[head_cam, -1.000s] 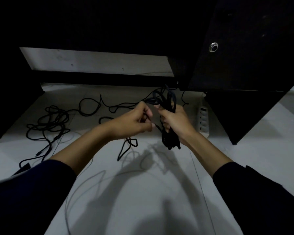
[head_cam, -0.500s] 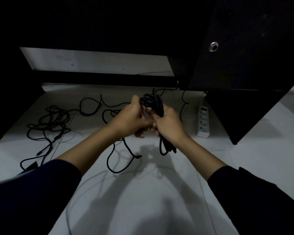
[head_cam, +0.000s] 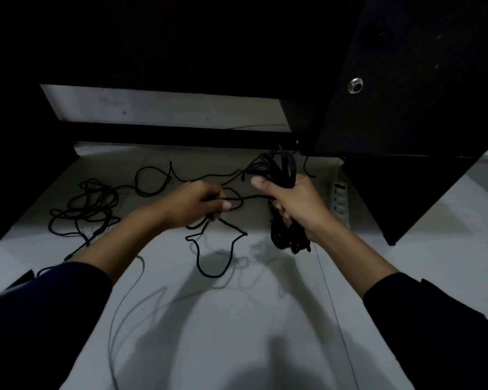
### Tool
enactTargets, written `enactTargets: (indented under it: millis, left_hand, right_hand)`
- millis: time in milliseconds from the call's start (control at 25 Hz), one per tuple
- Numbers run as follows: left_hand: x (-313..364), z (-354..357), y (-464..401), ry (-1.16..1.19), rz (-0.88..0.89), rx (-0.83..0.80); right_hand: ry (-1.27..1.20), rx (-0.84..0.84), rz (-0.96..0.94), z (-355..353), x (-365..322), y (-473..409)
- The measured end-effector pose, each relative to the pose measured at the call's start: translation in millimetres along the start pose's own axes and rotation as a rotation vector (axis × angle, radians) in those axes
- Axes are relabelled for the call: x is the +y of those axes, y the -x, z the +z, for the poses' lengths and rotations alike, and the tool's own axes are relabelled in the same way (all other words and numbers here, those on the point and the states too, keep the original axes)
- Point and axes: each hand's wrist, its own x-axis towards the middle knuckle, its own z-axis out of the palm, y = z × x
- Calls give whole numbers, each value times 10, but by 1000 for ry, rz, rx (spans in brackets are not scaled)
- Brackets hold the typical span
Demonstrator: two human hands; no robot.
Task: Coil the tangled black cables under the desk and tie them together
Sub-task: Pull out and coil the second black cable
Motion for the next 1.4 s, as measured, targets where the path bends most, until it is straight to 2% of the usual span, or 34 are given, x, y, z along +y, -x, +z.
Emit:
enactTargets:
  millis: [320,640,720,920,1120,1400]
  left_hand:
    - [141,-52,-88,148,19,347]
    - [145,-22,-140,-12,18,468]
    - [127,-11,-195,6,-64,464]
    - [45,52,-247,372,-299,377]
    - [119,89,-155,865,-214,166]
    - [205,-88,-128,784,-118,217]
  right_hand:
    - [-45,-197,39,-2,-36,10]
    - [-227,-109,-91,114,-126,-27]
    - [-284,-91,-97,125,-143,-33]
    - [-398,-30,-123,138,-96,-83]
    - [-449,71,-94,76,-53,-149]
    - [-491,83,13,-1,-9,-131]
